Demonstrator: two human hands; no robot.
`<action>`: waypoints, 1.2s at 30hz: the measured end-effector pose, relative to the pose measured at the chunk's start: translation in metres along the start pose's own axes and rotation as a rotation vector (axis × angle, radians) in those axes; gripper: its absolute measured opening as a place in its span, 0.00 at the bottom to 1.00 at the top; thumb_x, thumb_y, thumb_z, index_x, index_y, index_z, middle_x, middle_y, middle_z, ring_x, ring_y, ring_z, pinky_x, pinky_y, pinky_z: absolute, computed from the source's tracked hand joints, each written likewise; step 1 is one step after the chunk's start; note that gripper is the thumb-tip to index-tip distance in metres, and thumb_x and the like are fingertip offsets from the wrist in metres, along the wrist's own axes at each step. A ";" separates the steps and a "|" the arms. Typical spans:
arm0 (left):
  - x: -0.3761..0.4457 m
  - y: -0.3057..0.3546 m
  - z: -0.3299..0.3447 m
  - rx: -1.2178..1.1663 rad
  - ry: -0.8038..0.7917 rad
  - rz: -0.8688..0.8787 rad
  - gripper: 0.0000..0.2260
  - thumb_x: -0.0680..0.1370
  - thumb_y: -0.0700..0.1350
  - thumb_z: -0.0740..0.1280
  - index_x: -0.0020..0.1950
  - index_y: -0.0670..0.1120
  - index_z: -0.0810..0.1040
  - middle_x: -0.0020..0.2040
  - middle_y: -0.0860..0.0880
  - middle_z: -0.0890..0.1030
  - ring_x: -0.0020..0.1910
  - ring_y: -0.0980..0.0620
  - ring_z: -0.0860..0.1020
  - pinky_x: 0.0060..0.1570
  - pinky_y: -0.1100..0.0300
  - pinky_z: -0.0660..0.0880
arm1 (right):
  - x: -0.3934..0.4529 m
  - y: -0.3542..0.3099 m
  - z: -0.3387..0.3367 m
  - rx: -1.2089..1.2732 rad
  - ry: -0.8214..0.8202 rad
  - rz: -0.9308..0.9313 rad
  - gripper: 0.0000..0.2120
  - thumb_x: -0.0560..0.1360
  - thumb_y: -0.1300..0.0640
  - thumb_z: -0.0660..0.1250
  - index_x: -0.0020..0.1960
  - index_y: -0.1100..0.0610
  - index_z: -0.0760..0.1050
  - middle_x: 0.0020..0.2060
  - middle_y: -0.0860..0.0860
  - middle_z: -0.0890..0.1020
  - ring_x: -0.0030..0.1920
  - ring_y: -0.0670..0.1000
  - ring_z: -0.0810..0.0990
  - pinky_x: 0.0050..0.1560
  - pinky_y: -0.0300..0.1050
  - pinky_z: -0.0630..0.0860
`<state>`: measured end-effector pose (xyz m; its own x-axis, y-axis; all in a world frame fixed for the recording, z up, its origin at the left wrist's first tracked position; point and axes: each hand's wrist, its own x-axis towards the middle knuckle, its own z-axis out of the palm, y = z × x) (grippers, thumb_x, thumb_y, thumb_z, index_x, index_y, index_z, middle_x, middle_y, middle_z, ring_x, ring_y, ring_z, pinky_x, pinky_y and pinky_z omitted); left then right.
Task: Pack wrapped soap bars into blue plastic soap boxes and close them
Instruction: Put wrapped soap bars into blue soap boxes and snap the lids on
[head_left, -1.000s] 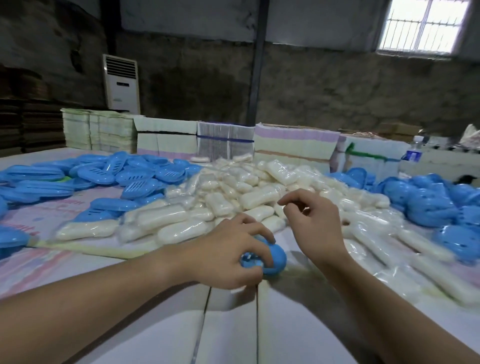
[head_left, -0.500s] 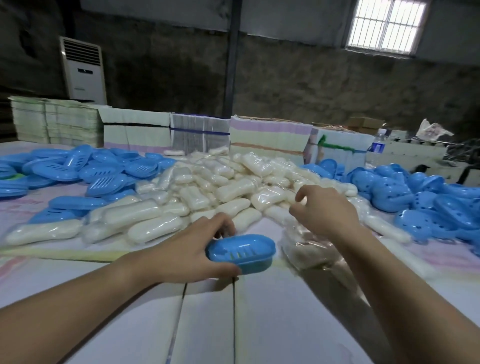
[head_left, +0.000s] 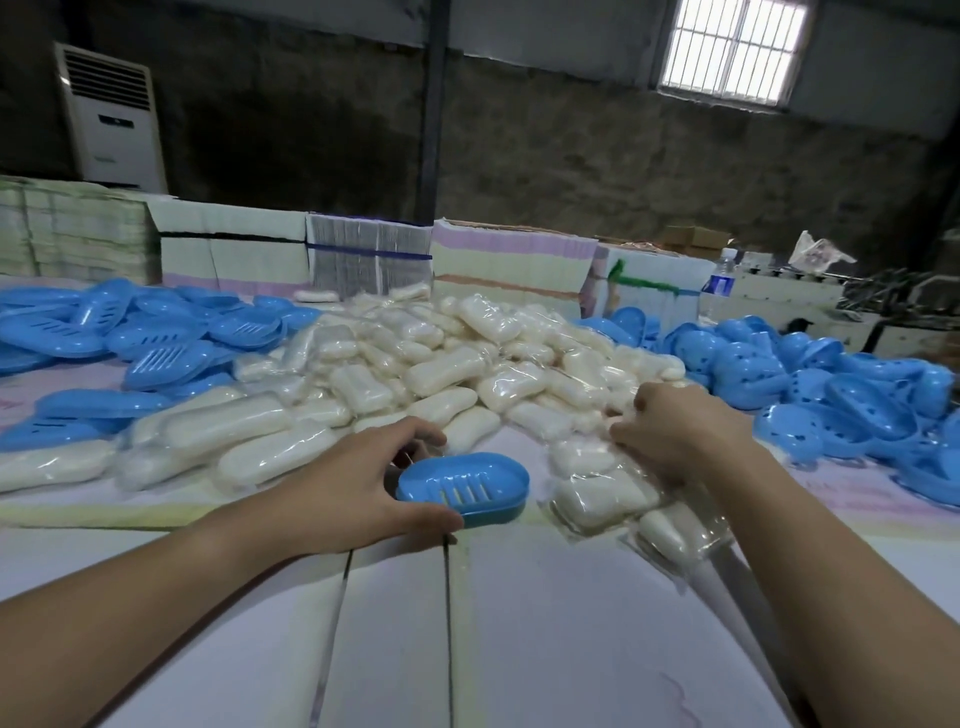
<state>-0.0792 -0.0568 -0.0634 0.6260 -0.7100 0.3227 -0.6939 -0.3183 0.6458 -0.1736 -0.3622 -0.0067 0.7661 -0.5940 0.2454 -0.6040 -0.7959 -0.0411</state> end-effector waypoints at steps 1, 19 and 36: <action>0.000 0.000 0.000 0.003 0.002 0.000 0.32 0.57 0.70 0.73 0.59 0.63 0.74 0.49 0.59 0.79 0.47 0.60 0.80 0.47 0.67 0.74 | 0.000 -0.002 0.002 -0.016 0.028 -0.012 0.17 0.70 0.38 0.61 0.51 0.49 0.74 0.45 0.49 0.77 0.47 0.53 0.76 0.42 0.46 0.72; -0.002 -0.002 0.002 0.020 0.005 0.022 0.32 0.58 0.68 0.75 0.60 0.65 0.73 0.49 0.64 0.77 0.49 0.57 0.81 0.54 0.56 0.79 | -0.031 -0.029 -0.021 0.856 0.534 -0.338 0.12 0.75 0.64 0.60 0.41 0.50 0.77 0.26 0.43 0.75 0.32 0.44 0.73 0.38 0.42 0.71; 0.000 0.000 -0.002 -0.003 -0.006 -0.051 0.37 0.55 0.70 0.75 0.62 0.63 0.73 0.49 0.67 0.77 0.47 0.61 0.79 0.45 0.70 0.73 | -0.057 -0.076 0.007 0.985 -0.167 -0.421 0.14 0.76 0.63 0.61 0.54 0.48 0.79 0.26 0.44 0.74 0.28 0.45 0.71 0.33 0.41 0.68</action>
<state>-0.0784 -0.0553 -0.0624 0.6583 -0.6967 0.2850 -0.6602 -0.3525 0.6632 -0.1702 -0.2687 -0.0242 0.9357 -0.2009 0.2900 0.0992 -0.6391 -0.7627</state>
